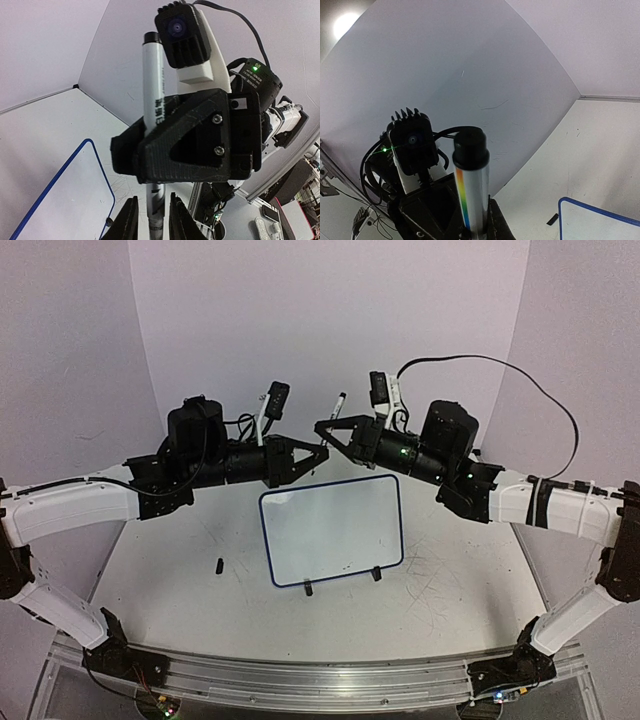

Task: Write a sentence on the whiteboard
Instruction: Pass from the right arm to the left, then pass from the left arm to the right

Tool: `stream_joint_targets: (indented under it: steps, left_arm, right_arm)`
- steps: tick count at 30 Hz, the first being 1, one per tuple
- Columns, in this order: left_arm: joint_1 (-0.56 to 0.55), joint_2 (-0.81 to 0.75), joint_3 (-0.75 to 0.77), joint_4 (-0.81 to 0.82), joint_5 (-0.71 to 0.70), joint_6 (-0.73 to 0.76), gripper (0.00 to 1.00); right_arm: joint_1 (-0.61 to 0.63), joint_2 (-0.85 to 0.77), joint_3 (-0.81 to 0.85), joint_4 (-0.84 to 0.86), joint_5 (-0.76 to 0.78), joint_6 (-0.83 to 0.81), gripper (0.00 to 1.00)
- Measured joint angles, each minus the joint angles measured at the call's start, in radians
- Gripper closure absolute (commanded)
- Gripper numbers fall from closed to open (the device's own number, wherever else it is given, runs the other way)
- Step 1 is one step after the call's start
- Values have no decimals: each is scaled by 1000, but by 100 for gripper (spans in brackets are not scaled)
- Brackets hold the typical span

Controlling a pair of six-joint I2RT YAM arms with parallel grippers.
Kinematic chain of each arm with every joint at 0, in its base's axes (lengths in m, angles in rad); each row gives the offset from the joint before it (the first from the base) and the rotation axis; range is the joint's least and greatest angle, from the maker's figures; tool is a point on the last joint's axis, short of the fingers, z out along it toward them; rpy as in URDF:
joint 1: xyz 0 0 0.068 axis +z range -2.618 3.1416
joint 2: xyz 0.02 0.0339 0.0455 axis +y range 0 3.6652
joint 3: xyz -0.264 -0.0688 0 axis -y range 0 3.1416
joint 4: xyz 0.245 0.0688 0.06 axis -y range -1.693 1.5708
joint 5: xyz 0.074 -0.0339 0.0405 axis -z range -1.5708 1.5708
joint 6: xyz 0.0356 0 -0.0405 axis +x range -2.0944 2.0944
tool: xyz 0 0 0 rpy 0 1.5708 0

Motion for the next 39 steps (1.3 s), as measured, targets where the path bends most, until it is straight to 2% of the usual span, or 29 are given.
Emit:
stream_joint_targets:
  steps: [4, 6, 9, 10, 11, 16, 21, 25, 30, 33, 39]
  left_arm:
    - [-4, -3, 0, 4, -23, 11, 96]
    - [-5, -5, -1, 4, -32, 22, 100]
    - [-5, -13, -9, -3, -51, 65, 100]
    - [-4, -18, -11, -14, -62, 93, 100]
    - [-3, -23, -13, -27, -73, 124, 100]
    - [1, -31, 4, -169, -109, 362, 100]
    - [1, -82, -24, -262, -120, 602, 100]
    - [1, -128, -33, -288, -119, 729, 100]
    - [1, -120, -5, -342, -114, 810, 100]
    - [1, -100, 29, -380, -115, 839, 100]
    - [1, -87, 55, -424, -105, 850, 100]
  right_arm:
    - [0, 0, 1, 0, 0, 0, 98]
    - [0, 0, 2, 3, 2, -1, 72]
    - [0, 0, 15, -29, 7, -2, 21]
    - [0, 0, 28, -61, 14, -12, 7]
    - [0, 0, 44, -100, 25, -25, 3]
    - [0, -12, 149, -370, 105, -196, 2]
    - [-17, -114, 190, -633, 179, -417, 2]
    - [-122, -99, 382, -829, 42, -464, 3]
    - [-197, -6, 598, -975, -130, -460, 12]
    - [-186, 57, 660, -1064, -230, -454, 14]
    - [-166, 158, 671, -1193, -336, -449, 22]
